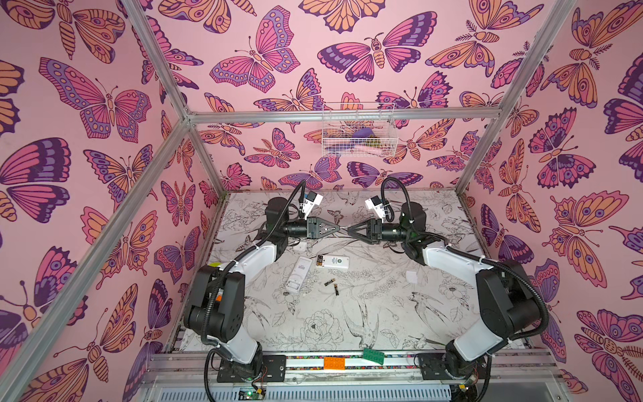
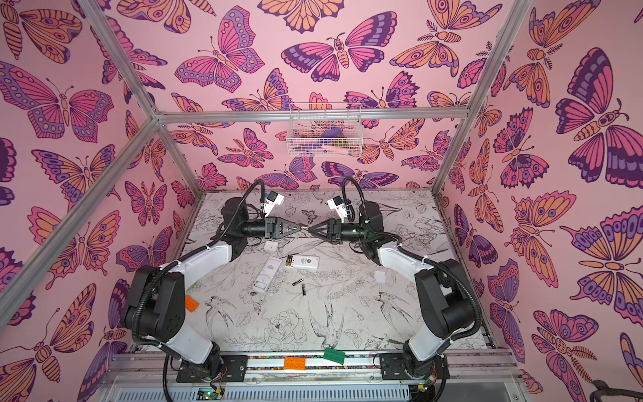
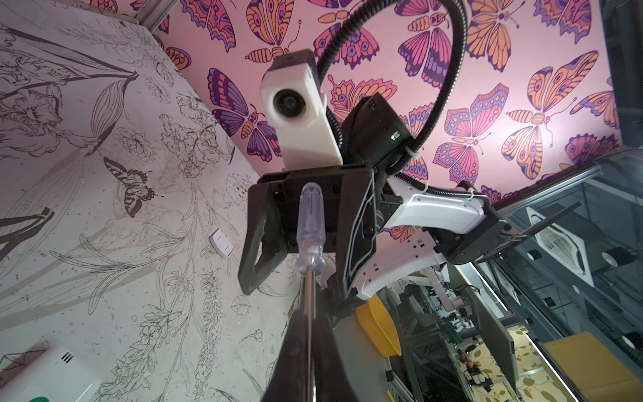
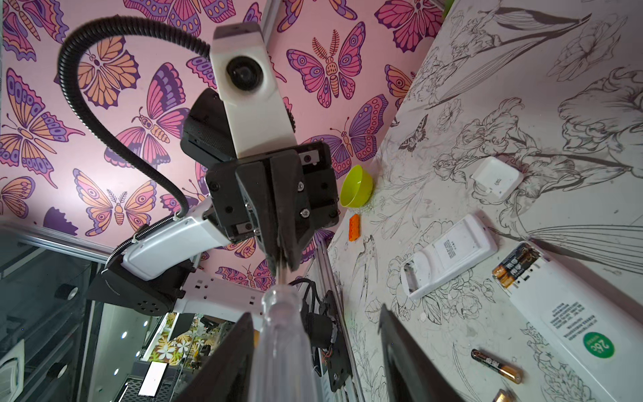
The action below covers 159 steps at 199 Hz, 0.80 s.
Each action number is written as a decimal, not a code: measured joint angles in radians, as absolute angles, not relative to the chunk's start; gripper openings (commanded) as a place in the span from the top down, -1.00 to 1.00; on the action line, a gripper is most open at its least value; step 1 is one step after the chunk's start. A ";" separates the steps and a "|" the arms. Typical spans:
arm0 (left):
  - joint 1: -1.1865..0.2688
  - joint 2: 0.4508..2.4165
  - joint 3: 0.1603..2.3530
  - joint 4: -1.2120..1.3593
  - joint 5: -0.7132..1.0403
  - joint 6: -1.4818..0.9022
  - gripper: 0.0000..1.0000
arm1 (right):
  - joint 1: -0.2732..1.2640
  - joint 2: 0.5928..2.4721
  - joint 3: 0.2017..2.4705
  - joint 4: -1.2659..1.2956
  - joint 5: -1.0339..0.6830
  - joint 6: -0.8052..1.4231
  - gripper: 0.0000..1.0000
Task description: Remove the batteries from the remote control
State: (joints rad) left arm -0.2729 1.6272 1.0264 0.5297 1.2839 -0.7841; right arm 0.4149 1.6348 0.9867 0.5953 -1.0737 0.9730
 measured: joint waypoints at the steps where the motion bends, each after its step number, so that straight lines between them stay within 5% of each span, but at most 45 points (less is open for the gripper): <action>1: -0.273 1.627 1.027 0.530 1.284 -0.785 1.00 | 0.415 1.635 0.987 0.599 -1.074 0.975 -0.14; 159: -0.302 1.626 1.003 0.545 1.292 -0.786 1.00 | 0.398 1.608 0.961 0.745 -1.087 1.043 0.11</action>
State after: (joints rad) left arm -0.3016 1.6257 1.0035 0.5446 1.2919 -0.7860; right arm 0.3985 1.6081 0.9611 0.7448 -1.0866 1.0431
